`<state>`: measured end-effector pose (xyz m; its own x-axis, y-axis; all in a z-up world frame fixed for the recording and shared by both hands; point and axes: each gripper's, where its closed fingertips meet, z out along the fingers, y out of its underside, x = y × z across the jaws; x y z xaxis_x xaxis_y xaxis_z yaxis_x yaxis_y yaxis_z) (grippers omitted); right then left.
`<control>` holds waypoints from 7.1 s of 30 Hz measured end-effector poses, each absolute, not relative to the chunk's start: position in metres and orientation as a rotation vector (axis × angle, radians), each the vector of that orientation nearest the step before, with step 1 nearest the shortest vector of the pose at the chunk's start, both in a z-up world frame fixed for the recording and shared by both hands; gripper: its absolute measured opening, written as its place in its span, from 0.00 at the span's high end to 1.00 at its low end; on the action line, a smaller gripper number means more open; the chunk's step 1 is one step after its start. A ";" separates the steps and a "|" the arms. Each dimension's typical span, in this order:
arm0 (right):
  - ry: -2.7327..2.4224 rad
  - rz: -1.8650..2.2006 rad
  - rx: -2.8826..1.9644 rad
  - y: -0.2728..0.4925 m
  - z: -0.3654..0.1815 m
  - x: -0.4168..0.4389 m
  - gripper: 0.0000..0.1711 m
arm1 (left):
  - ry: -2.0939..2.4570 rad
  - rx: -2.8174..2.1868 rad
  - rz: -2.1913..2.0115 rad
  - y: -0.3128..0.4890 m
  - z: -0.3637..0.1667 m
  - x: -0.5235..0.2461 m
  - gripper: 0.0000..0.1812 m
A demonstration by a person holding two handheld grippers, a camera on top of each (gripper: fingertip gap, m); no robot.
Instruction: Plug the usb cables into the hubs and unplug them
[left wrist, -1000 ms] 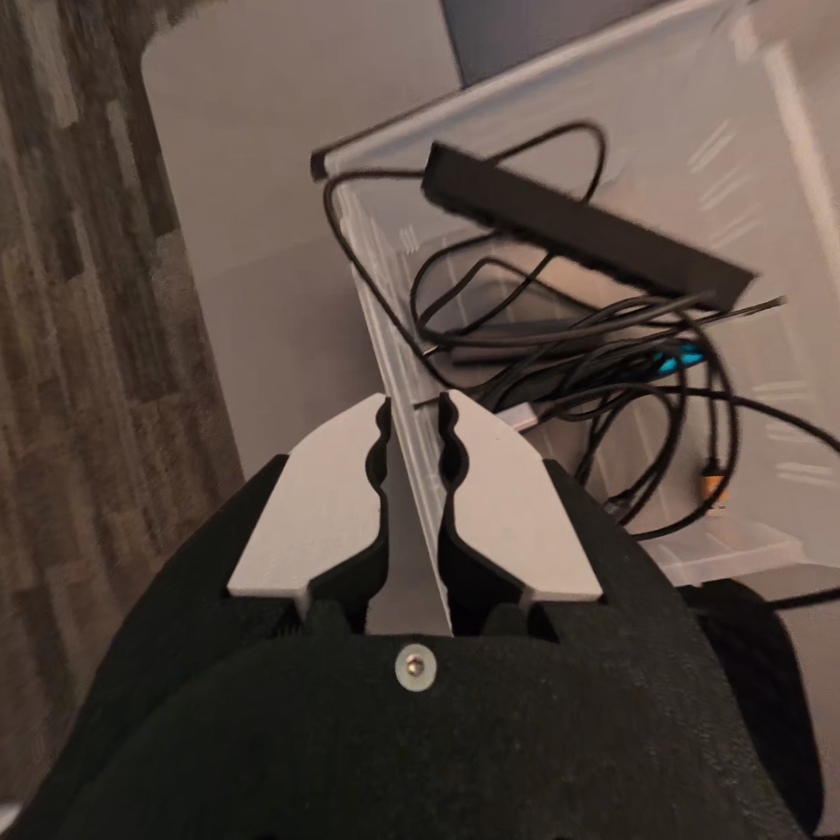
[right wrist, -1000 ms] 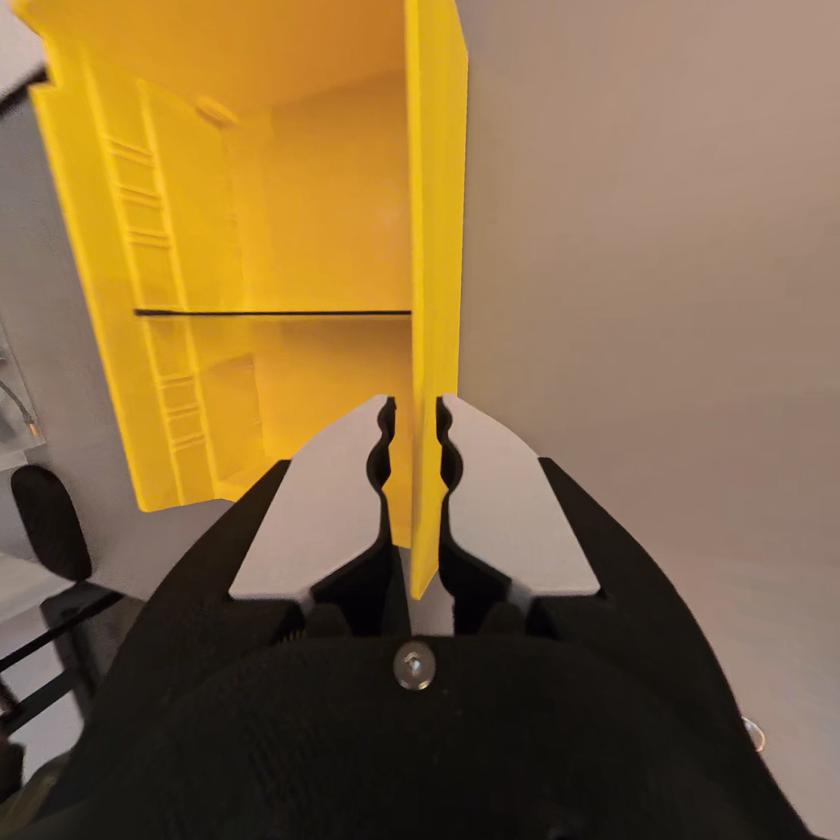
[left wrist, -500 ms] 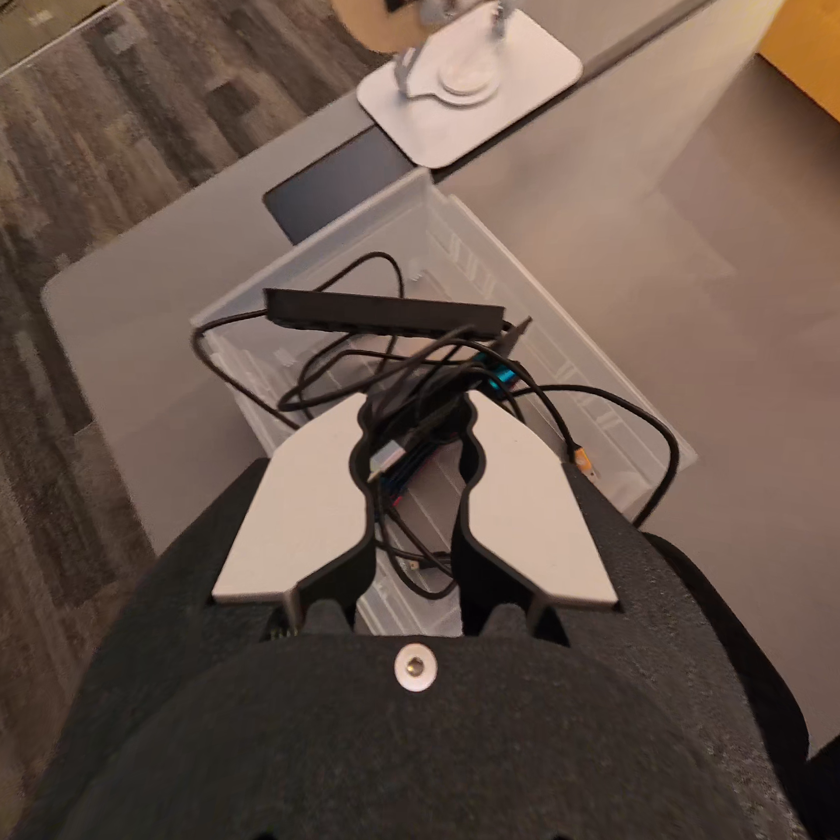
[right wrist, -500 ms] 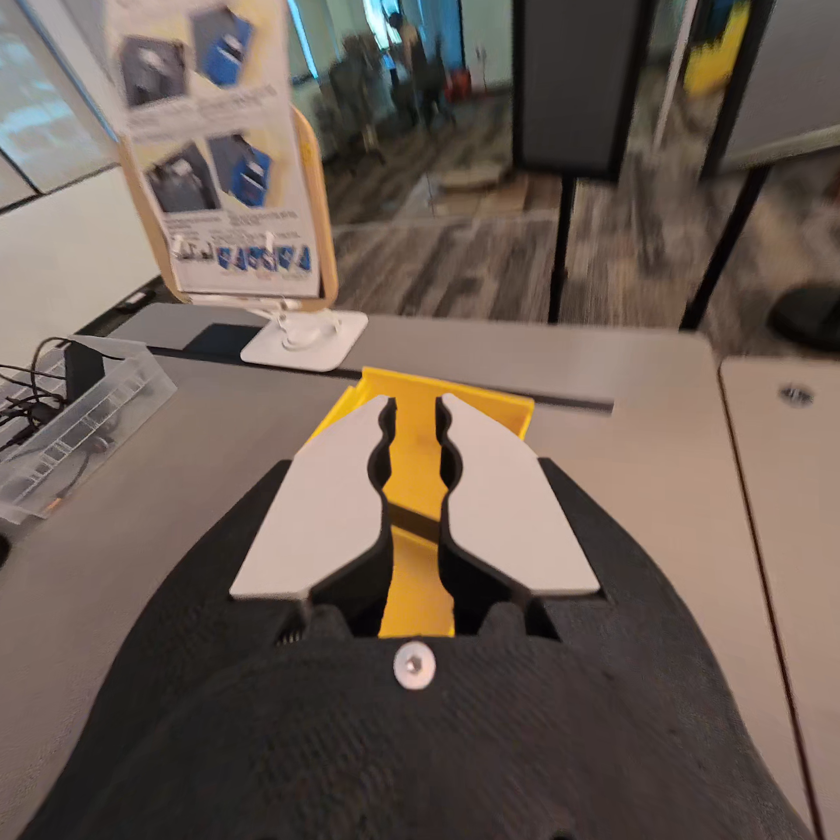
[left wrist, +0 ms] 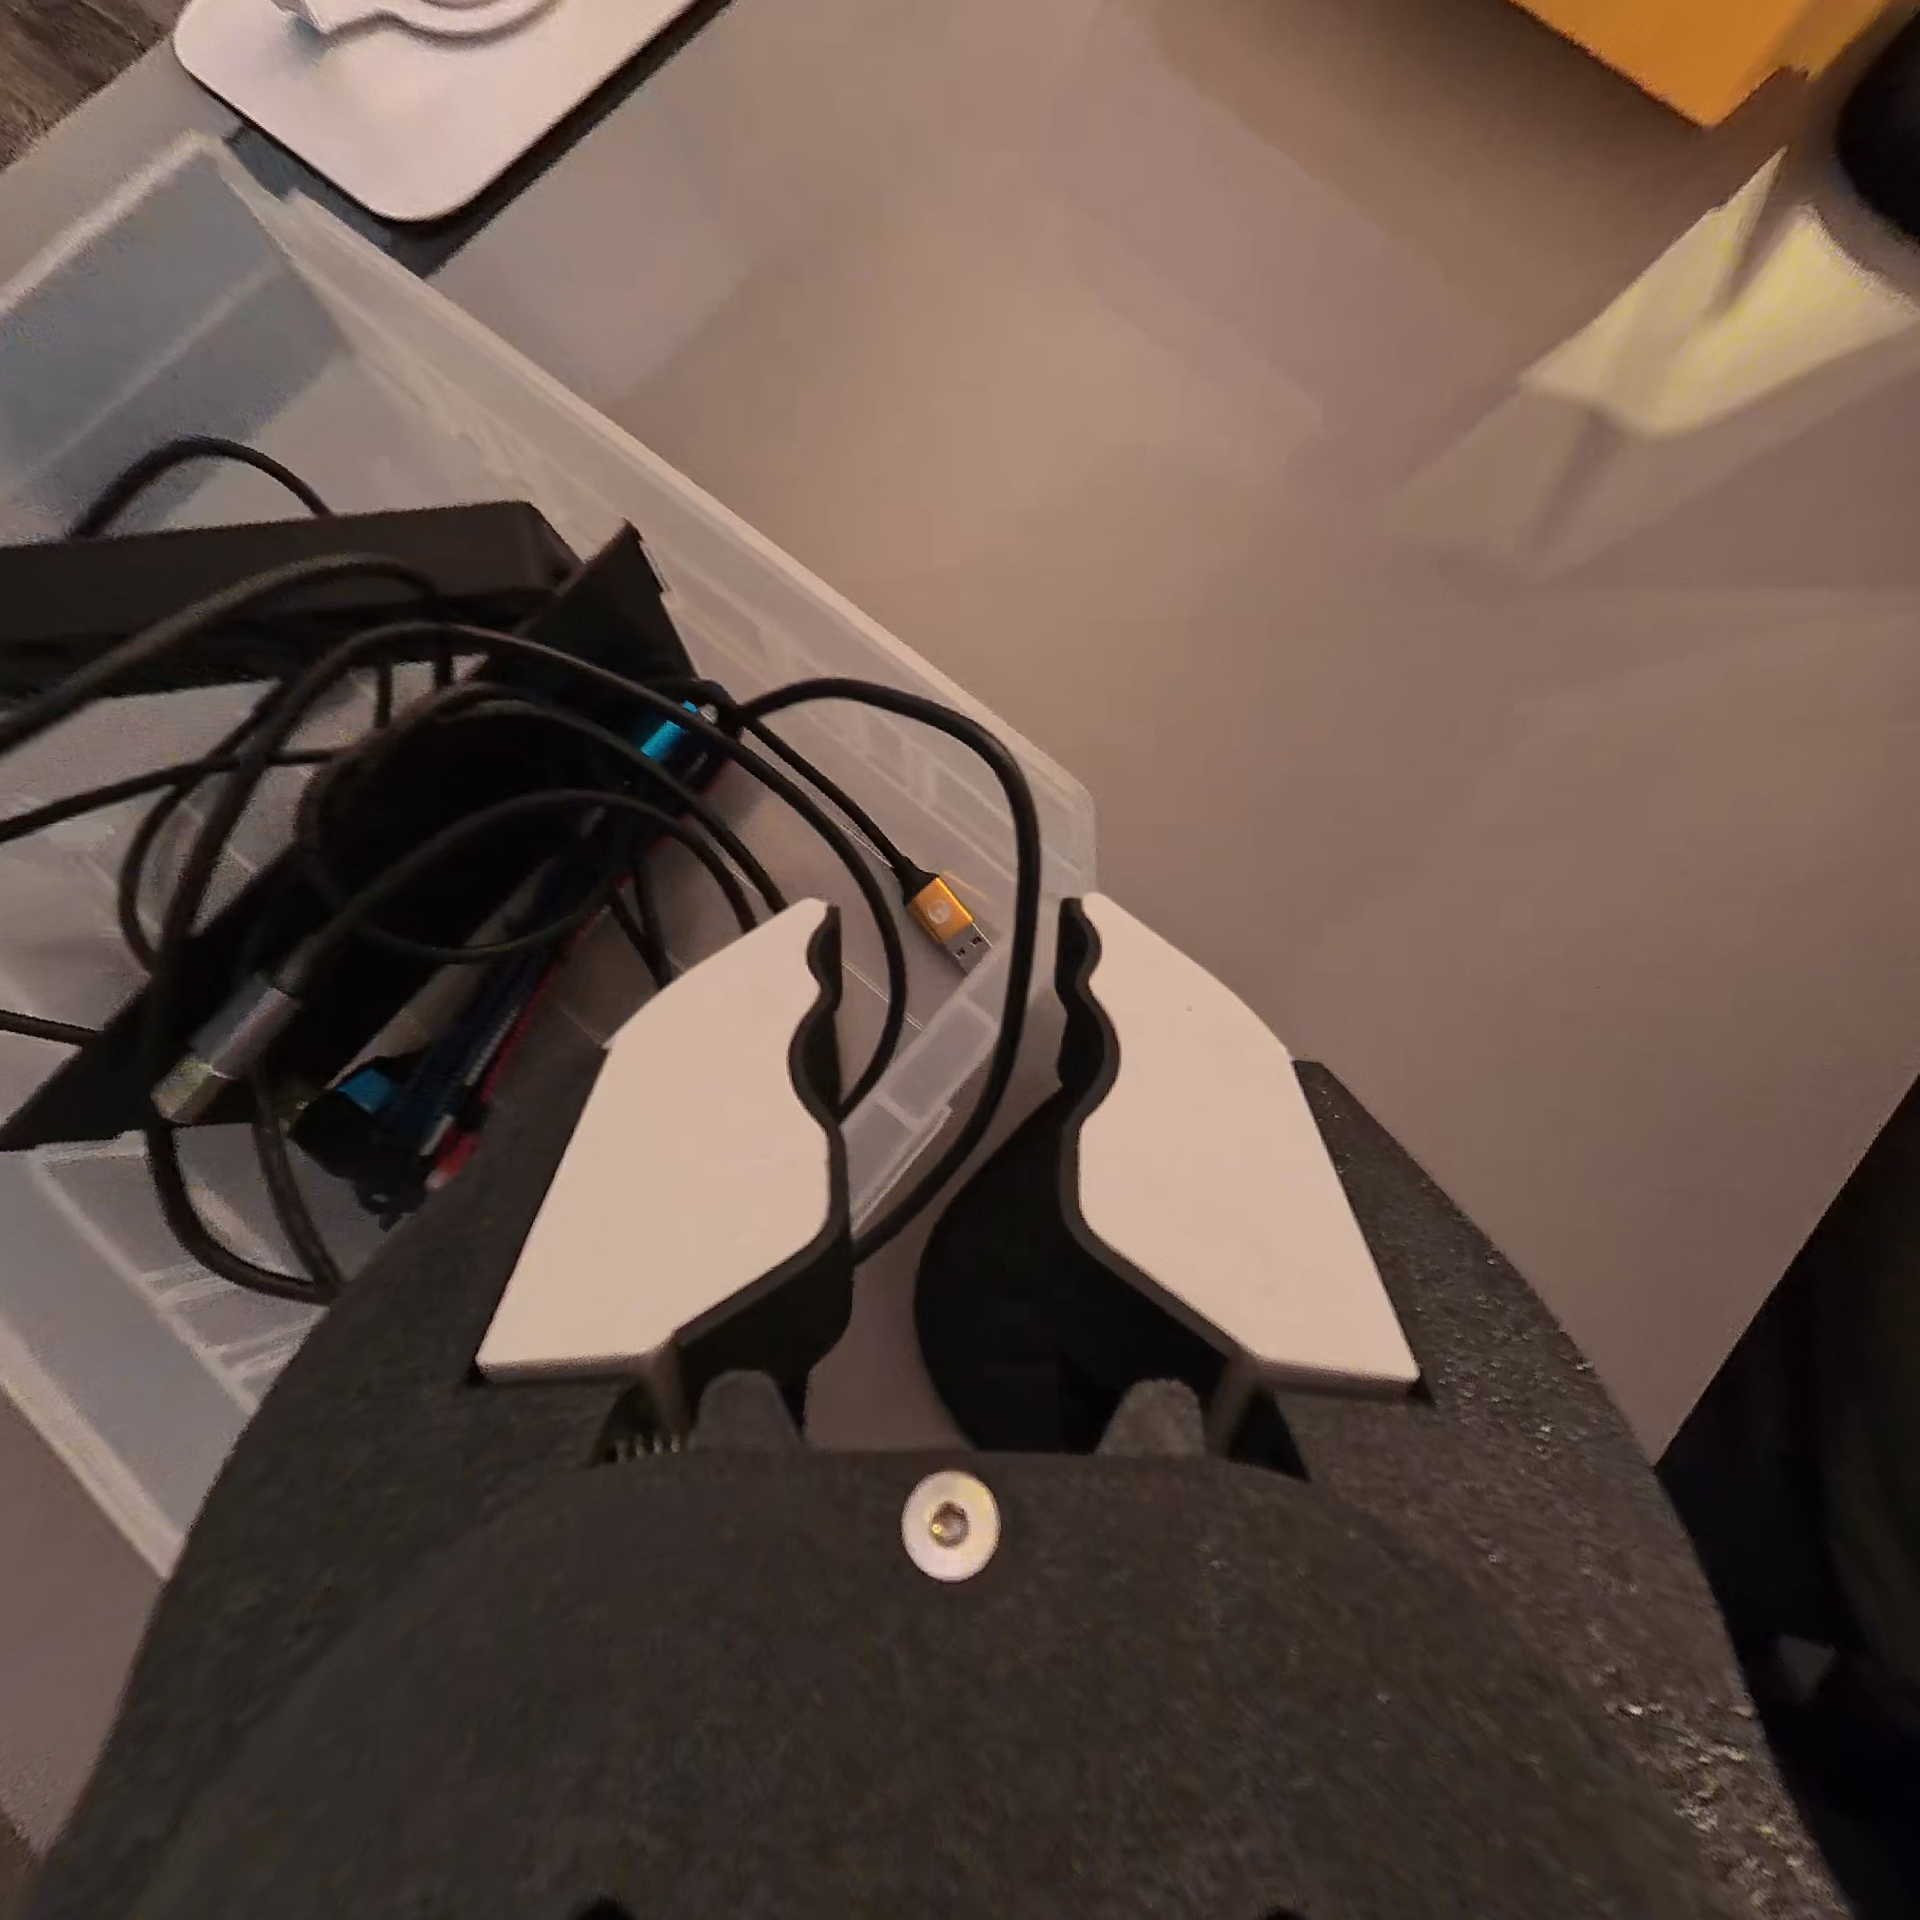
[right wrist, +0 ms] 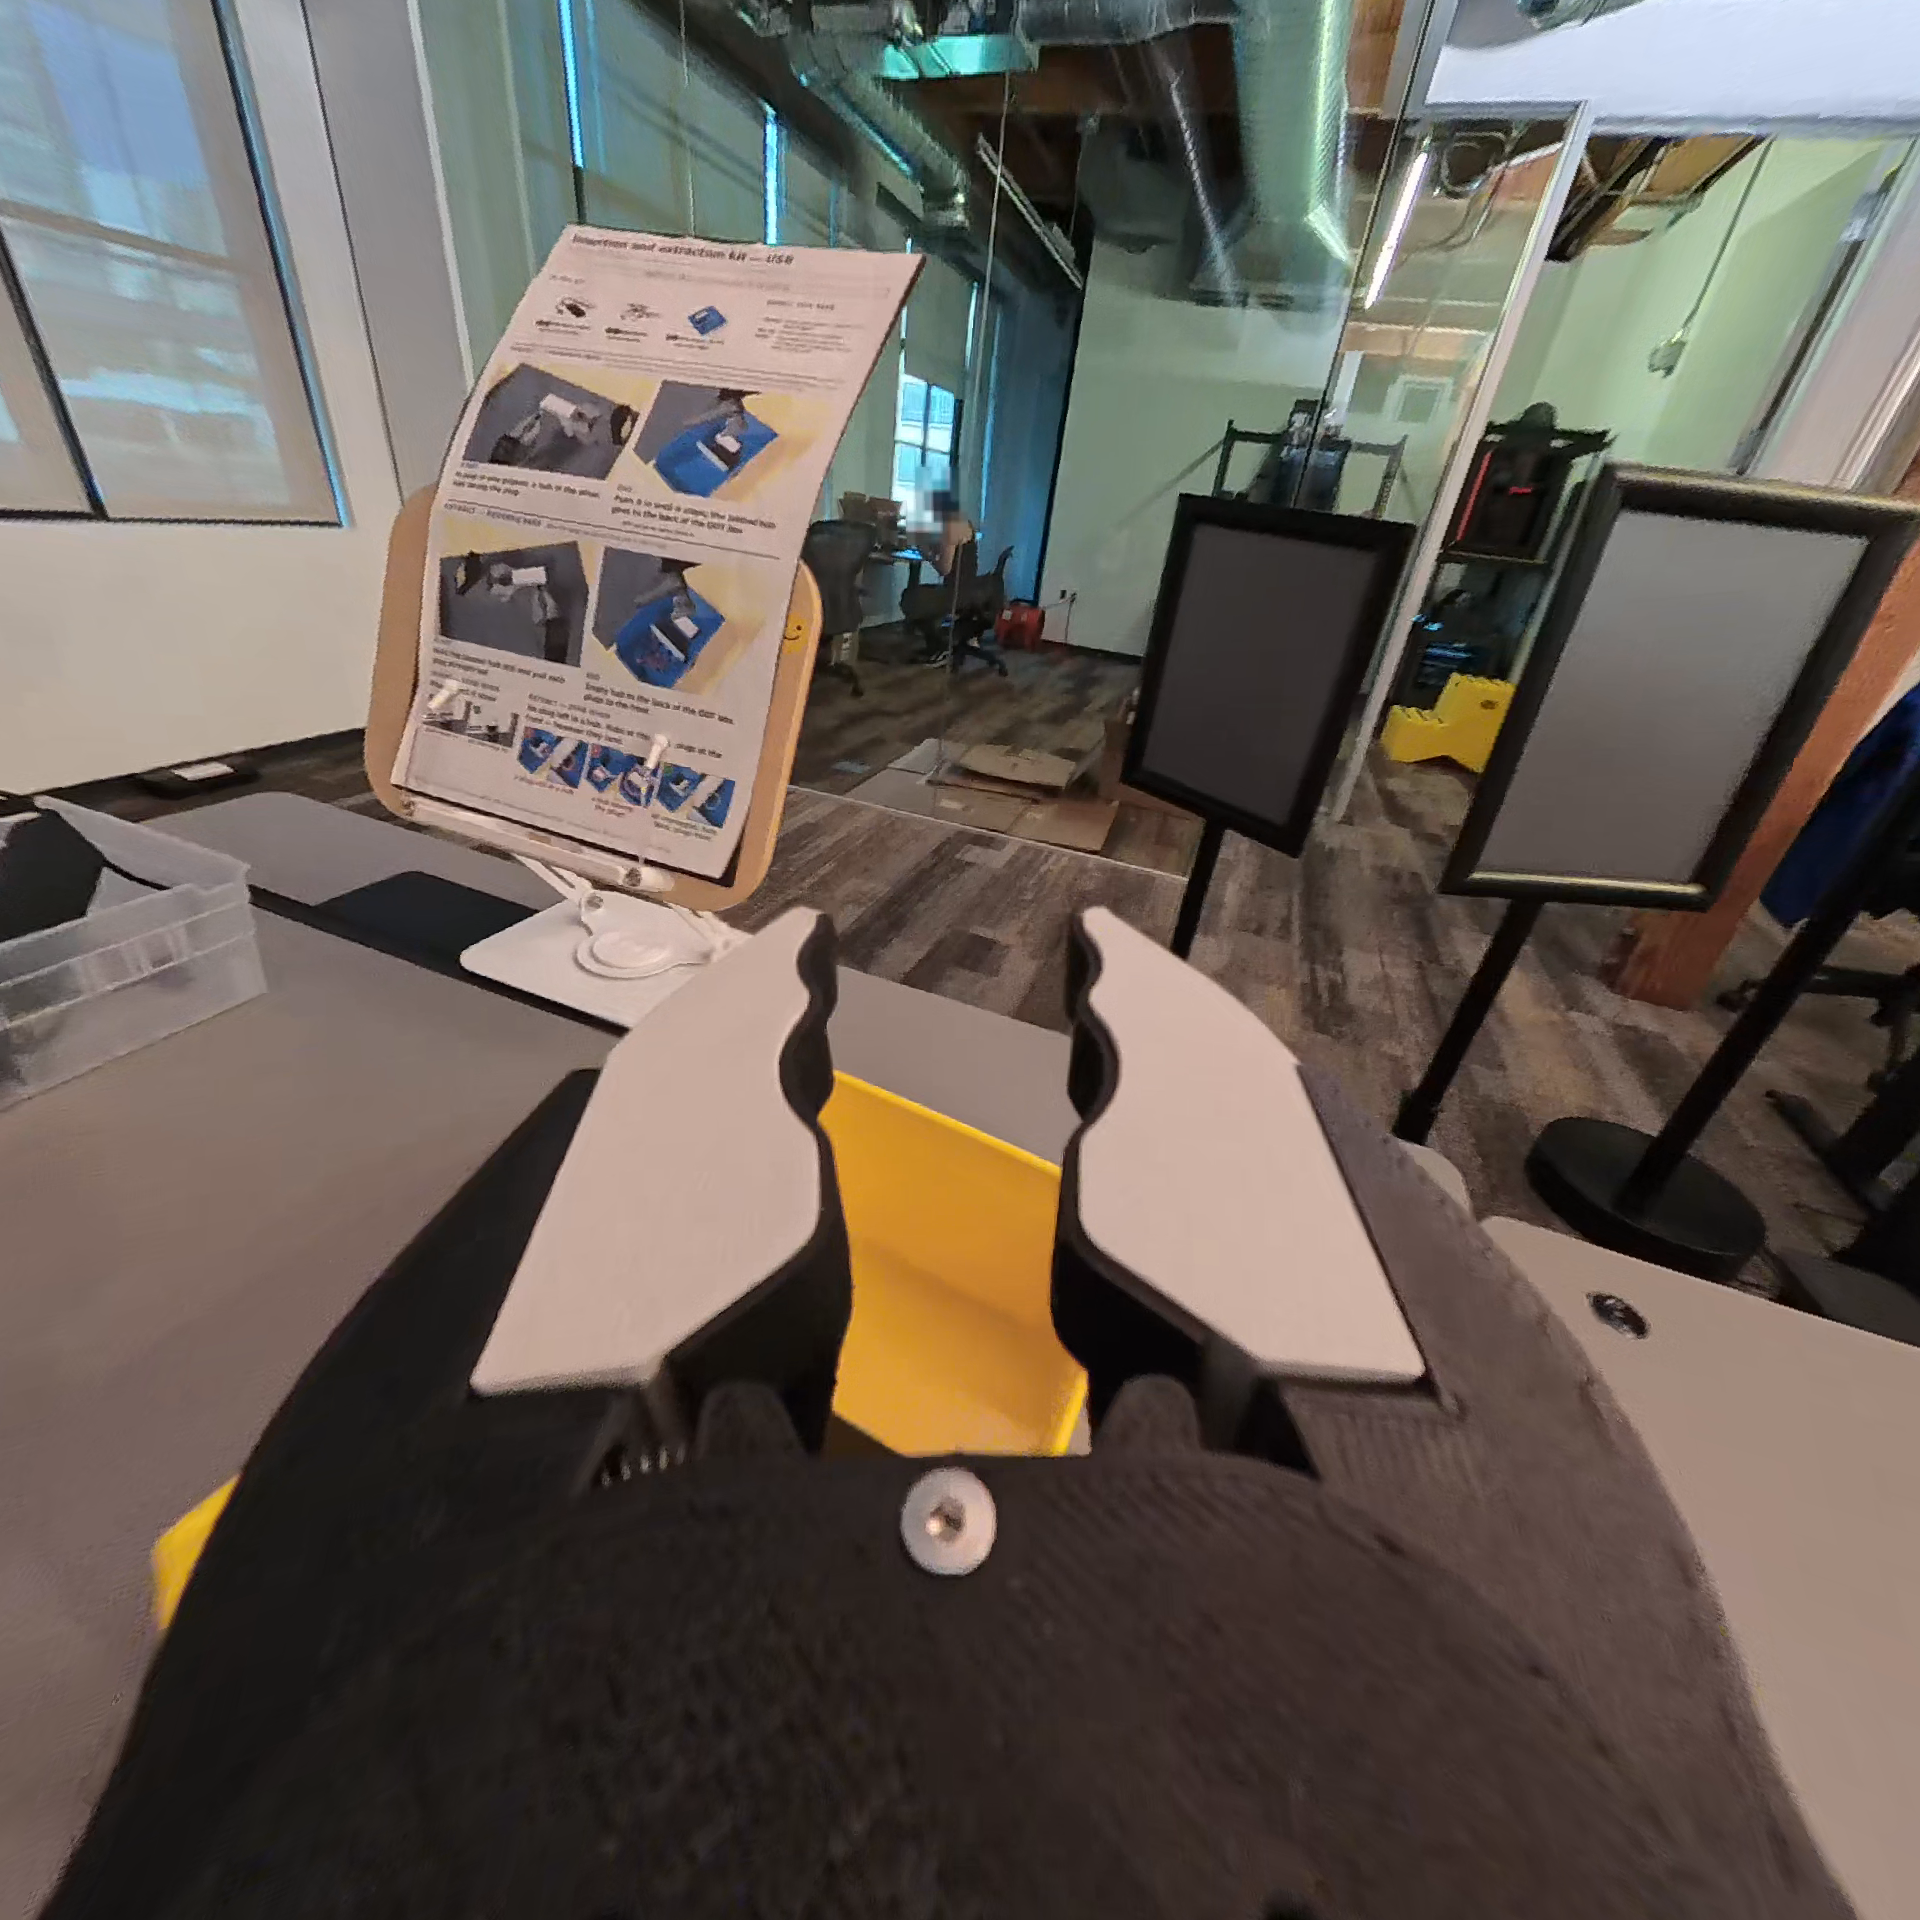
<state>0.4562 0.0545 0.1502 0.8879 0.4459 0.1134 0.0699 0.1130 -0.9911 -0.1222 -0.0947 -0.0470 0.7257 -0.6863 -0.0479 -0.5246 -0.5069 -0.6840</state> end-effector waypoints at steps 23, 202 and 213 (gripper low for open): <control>-0.566 0.190 -1.385 0.061 0.154 0.412 0.80 | 0.730 -2.216 0.103 -0.068 0.009 -0.179 0.97; -0.635 0.071 -1.979 0.099 0.015 0.483 0.81 | 2.204 -1.872 0.883 0.106 -0.061 -0.238 0.70; -0.731 0.091 -2.020 0.105 -0.001 0.463 0.81 | 2.232 -1.835 0.807 0.113 -0.097 -0.228 0.82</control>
